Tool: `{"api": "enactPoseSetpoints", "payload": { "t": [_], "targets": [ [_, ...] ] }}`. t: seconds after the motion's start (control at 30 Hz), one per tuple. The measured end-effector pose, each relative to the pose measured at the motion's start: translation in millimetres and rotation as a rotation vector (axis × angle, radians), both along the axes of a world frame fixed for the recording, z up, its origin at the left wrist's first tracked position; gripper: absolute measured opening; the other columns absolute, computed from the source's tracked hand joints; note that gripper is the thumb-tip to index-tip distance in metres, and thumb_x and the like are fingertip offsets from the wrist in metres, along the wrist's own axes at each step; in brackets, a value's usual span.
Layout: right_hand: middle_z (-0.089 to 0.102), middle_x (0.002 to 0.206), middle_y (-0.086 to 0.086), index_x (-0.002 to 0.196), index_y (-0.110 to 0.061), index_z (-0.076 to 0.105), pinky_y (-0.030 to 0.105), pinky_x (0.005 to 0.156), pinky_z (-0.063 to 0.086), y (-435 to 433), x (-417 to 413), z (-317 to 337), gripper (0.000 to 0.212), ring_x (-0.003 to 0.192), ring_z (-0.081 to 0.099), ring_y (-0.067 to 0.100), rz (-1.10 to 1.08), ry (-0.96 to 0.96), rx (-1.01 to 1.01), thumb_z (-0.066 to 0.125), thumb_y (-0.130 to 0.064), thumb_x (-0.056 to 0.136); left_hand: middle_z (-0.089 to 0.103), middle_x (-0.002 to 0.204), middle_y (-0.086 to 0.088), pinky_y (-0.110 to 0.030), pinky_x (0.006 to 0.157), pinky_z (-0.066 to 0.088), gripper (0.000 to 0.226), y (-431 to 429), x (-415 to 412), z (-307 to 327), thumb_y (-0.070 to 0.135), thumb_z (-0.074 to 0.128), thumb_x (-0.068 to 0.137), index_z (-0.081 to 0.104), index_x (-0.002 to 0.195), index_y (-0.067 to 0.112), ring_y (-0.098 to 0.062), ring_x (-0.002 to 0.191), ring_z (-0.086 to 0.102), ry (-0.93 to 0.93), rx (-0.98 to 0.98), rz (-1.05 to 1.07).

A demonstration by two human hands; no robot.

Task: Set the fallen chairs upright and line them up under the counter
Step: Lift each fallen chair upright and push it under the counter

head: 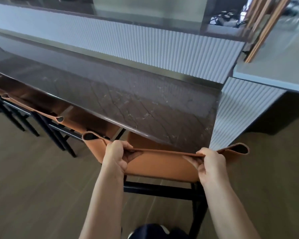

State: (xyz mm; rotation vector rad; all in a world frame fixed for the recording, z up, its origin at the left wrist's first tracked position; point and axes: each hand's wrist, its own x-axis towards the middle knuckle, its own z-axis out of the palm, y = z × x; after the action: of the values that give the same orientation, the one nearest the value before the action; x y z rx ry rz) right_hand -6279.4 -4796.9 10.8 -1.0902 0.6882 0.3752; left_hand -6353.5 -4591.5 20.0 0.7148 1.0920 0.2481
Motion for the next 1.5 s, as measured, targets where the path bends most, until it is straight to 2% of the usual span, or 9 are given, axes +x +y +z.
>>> {"api": "enactPoseSetpoints", "payload": {
  "t": [0.2, 0.37, 0.6, 0.77, 0.97, 1.07, 1.23, 1.37, 1.5],
  "targets": [
    [0.054, 0.101, 0.022, 0.117, 0.008, 0.052, 0.032, 0.046, 0.056, 9.8, -14.0, -27.2, 0.028, 0.069, 0.065, 0.030, -0.124, 0.054, -0.063, 0.052, 0.007, 0.089, 0.054, 0.076, -0.019, -0.039, 0.043, 0.056, 0.019, 24.7, 13.8, -31.4, -0.019, 0.039, 0.081, 0.048, 0.082, -0.003, -0.039, 0.067, 0.060, 0.023, -0.034, -0.184],
    [0.062, 0.079, 0.015, 0.100, 0.002, 0.053, 0.022, 0.038, 0.049, 40.0, -27.6, -23.6, 0.012, 0.038, 0.062, 0.015, -0.169, 0.040, -0.214, 0.056, -0.005, 0.090, 0.056, 0.082, -0.019, -0.046, 0.053, 0.059, 0.010, 55.1, 6.0, -30.6, -0.012, 0.053, 0.083, 0.053, 0.086, -0.003, -0.042, 0.086, 0.062, -0.037, -0.129, -0.257],
    [0.061, 0.111, 0.025, 0.127, 0.002, 0.047, 0.041, 0.053, 0.059, 46.1, -44.7, -27.4, 0.039, 0.056, 0.071, 0.029, -0.104, 0.061, -0.245, 0.059, -0.011, 0.092, 0.059, 0.102, -0.023, -0.047, 0.058, 0.060, 0.028, 58.7, -13.1, -28.9, 0.017, 0.068, 0.088, 0.051, 0.104, 0.000, -0.039, 0.093, 0.064, 0.012, -0.302, -0.329],
    [0.055, 0.097, 0.021, 0.111, 0.002, 0.052, 0.041, 0.051, 0.060, 44.3, -61.6, -29.0, 0.020, 0.075, 0.067, 0.034, -0.169, 0.075, -0.166, 0.052, 0.001, 0.092, 0.061, 0.087, -0.022, -0.044, 0.057, 0.060, 0.008, 51.5, -27.8, -31.3, -0.005, 0.054, 0.084, 0.052, 0.091, -0.002, -0.039, 0.087, 0.067, 0.075, -0.309, -0.356],
    [0.053, 0.085, 0.018, 0.089, 0.000, 0.050, 0.046, 0.057, 0.061, 34.6, -85.7, -34.0, 0.012, 0.072, 0.064, 0.036, -0.161, 0.065, -0.139, 0.046, 0.011, 0.087, 0.054, 0.080, -0.019, -0.048, 0.069, 0.058, 0.014, 41.5, -48.7, -34.7, -0.014, 0.043, 0.081, 0.050, 0.083, -0.002, -0.035, 0.075, 0.058, 0.069, -0.259, -0.334],
    [0.052, 0.095, 0.023, 0.102, 0.003, 0.048, 0.046, 0.053, 0.060, 30.3, -92.5, -32.8, 0.019, 0.077, 0.064, 0.041, -0.155, 0.055, -0.145, 0.044, 0.014, 0.087, 0.056, 0.082, -0.020, -0.048, 0.058, 0.059, 0.017, 41.6, -60.4, -32.4, -0.018, 0.040, 0.083, 0.048, 0.084, -0.003, -0.041, 0.076, 0.059, 0.044, -0.243, -0.352],
    [0.054, 0.106, 0.030, 0.116, 0.011, 0.044, 0.038, 0.051, 0.059, 39.2, -100.4, -41.6, 0.028, 0.075, 0.070, 0.040, -0.080, 0.030, -0.152, 0.046, 0.015, 0.089, 0.053, 0.111, -0.029, -0.053, 0.060, 0.057, 0.023, 61.9, -70.0, -38.6, -0.019, 0.037, 0.087, 0.049, 0.102, -0.008, -0.054, 0.117, 0.052, 0.008, -0.246, -0.381],
    [0.055, 0.115, 0.035, 0.126, 0.013, 0.041, 0.036, 0.057, 0.059, 57.4, -93.0, -53.6, 0.038, 0.075, 0.071, 0.037, -0.061, -0.004, -0.159, 0.048, 0.013, 0.089, 0.052, 0.127, -0.035, -0.048, 0.058, 0.057, 0.041, 84.7, -64.2, -51.3, -0.017, 0.036, 0.089, 0.040, 0.130, -0.019, -0.053, 0.113, 0.055, -0.004, -0.197, -0.444],
    [0.059, 0.113, 0.029, 0.132, 0.003, 0.036, 0.034, 0.057, 0.061, 80.2, -78.2, -63.8, 0.047, 0.072, 0.073, 0.035, -0.079, 0.013, -0.153, 0.050, 0.013, 0.089, 0.053, 0.124, -0.040, -0.037, 0.053, 0.060, 0.041, 110.5, -46.6, -58.7, -0.014, 0.038, 0.091, 0.038, 0.132, -0.021, -0.048, 0.091, 0.062, 0.003, -0.162, -0.534]
  ]
}}
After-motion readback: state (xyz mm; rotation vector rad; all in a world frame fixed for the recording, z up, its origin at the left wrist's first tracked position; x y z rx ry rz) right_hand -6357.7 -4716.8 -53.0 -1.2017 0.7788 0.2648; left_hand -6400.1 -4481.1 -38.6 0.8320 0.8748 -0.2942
